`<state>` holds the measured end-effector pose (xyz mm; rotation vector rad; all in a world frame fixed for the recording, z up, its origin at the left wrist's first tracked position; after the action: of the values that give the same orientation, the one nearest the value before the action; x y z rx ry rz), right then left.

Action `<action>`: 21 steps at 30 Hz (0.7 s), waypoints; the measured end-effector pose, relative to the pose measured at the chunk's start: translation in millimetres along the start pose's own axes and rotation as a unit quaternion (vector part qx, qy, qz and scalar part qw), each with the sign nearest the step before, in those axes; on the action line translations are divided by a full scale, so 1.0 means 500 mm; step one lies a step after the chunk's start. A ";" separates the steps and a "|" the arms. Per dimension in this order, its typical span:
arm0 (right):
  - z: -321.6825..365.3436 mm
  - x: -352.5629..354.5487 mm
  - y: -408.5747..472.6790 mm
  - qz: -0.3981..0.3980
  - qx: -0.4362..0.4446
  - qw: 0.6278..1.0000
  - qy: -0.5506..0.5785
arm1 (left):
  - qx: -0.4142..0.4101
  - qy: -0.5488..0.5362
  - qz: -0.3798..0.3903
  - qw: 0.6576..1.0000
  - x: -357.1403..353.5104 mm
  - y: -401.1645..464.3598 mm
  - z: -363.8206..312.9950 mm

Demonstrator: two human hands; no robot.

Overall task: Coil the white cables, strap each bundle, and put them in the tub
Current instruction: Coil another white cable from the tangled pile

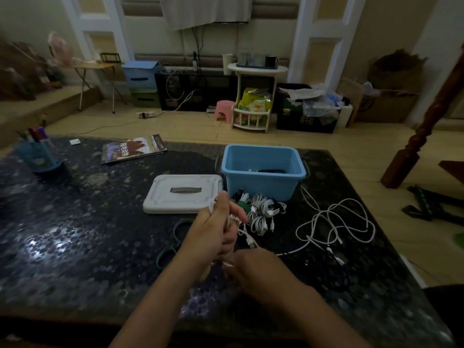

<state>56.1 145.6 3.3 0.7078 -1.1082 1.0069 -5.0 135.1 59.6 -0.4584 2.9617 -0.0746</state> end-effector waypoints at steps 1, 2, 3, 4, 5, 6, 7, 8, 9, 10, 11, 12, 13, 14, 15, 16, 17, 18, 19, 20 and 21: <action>-0.014 0.001 -0.002 -0.002 -0.009 1.000 -0.007 | 0.016 0.001 0.030 0.999 -0.010 -0.003 0.002; -0.030 0.006 -0.003 -0.008 -0.021 1.000 -0.011 | 0.033 0.011 0.055 0.998 -0.020 -0.006 0.006; -0.047 0.013 -0.003 -0.018 -0.041 0.999 -0.010 | 0.050 0.027 0.074 0.996 -0.028 -0.011 0.011; -0.066 0.025 -0.004 -0.033 -0.064 0.997 -0.005 | 0.064 0.048 0.087 0.993 -0.033 -0.013 0.019; -0.085 0.042 -0.006 -0.056 -0.092 0.994 0.000 | 0.075 0.078 0.091 0.990 -0.035 -0.014 0.028; -0.106 0.062 -0.010 -0.084 -0.123 0.989 0.007 | 0.081 0.120 0.084 0.986 -0.031 -0.012 0.038; -0.126 0.084 -0.015 -0.113 -0.153 0.982 0.015 | 0.077 0.177 0.069 0.979 -0.022 -0.008 0.043; -0.150 0.104 -0.024 -0.142 -0.186 0.972 0.028 | 0.064 0.254 0.049 0.964 -0.010 -0.003 0.045; -0.176 0.119 -0.034 -0.168 -0.218 0.960 0.054 | 0.043 0.333 0.032 0.941 0.000 0.002 0.042; -0.199 0.129 -0.043 -0.188 -0.242 0.948 0.088 | 0.021 0.395 0.021 0.918 0.007 0.004 0.039; -0.215 0.134 -0.049 -0.199 -0.253 0.940 0.115 | 0.008 0.427 0.017 0.904 0.010 0.005 0.037; -0.222 0.136 -0.051 -0.203 -0.254 0.936 0.133 | 0.003 0.438 0.019 0.899 0.009 0.004 0.037; -0.222 0.134 -0.050 -0.204 -0.252 0.934 0.147 | 0.000 0.445 0.021 0.895 0.006 0.002 0.036; -0.219 0.131 -0.048 -0.208 -0.250 0.932 0.161 | -0.006 0.456 0.024 0.890 0.002 0.003 0.036; -0.215 0.130 -0.048 -0.214 -0.247 0.930 0.170 | -0.015 0.464 0.029 0.885 -0.005 0.004 0.034; -0.212 0.129 -0.046 -0.220 -0.245 0.928 0.173 | -0.021 0.468 0.036 0.883 -0.012 0.006 0.034; -0.211 0.127 -0.046 -0.223 -0.246 0.927 0.174 | -0.027 0.464 0.043 0.884 -0.019 0.005 0.033; -0.211 0.126 -0.045 -0.223 -0.248 0.927 0.173 | -0.029 0.458 0.049 0.887 -0.024 0.005 0.035; -0.212 0.125 -0.045 -0.222 -0.250 0.926 0.173 | -0.033 0.457 0.051 0.887 -0.027 0.004 0.034; -0.214 0.126 -0.044 -0.220 -0.251 0.927 0.172 | -0.036 0.464 0.053 0.883 -0.030 0.004 0.033; -0.214 0.128 -0.045 -0.220 -0.250 0.927 0.169 | -0.035 0.472 0.057 0.879 -0.033 0.002 0.034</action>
<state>125.0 248.7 30.7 0.3233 -0.8008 0.4078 12.9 140.6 45.2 -0.2972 3.9601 -0.2399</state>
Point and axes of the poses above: each hand's wrist, its own y-axis towards the middle knuckle, its own x-axis out of the back of the hand, z = x × y, the point moved 10 cm from there along y, towards the middle knuckle, and after that the axes turned 1 degree about x, right-handed, at the moved point
